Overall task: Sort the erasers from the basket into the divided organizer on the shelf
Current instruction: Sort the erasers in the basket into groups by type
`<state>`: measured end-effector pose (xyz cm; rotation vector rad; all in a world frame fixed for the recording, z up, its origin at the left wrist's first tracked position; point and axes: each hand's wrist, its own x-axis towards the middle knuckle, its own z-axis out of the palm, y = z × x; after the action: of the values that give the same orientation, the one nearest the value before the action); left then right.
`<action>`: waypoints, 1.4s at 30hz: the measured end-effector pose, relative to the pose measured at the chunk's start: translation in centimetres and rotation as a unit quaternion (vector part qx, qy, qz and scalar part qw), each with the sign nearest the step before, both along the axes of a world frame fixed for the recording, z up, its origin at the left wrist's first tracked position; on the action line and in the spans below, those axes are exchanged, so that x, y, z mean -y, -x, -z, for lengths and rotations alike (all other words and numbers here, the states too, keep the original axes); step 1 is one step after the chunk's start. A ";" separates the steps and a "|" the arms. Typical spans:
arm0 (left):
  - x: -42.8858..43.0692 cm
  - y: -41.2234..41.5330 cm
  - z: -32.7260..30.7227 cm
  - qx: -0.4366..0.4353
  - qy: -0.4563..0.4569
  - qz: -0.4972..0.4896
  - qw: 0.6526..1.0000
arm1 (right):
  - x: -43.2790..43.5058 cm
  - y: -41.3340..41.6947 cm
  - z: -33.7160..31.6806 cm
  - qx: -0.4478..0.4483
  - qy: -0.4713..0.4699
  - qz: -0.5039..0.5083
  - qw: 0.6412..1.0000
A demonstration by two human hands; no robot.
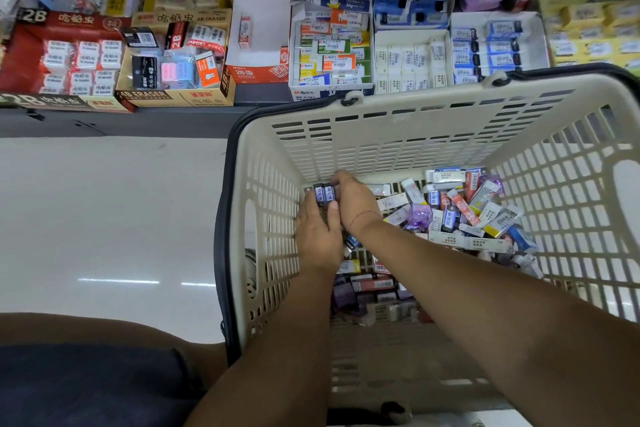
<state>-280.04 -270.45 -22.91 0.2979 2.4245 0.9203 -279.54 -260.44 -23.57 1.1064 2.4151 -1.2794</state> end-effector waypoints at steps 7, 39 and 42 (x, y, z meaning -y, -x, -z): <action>0.1 -0.3 -0.7 0.011 0.010 -0.023 1.000 | -0.6 -0.6 -1.0 -0.031 0.144 0.014 0.989; -4.6 -6.4 -4.0 0.212 0.015 0.338 0.917 | -12.0 -16.9 -7.0 0.214 -0.029 -0.350 0.912; -5.1 -7.0 -3.4 0.169 0.021 0.368 0.914 | -12.7 -18.3 -7.4 0.181 -0.058 -0.338 0.922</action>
<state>-273.02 -265.35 -19.47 0.8805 1.7796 0.5132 -261.24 -247.75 -16.19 0.3941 2.2809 -0.6469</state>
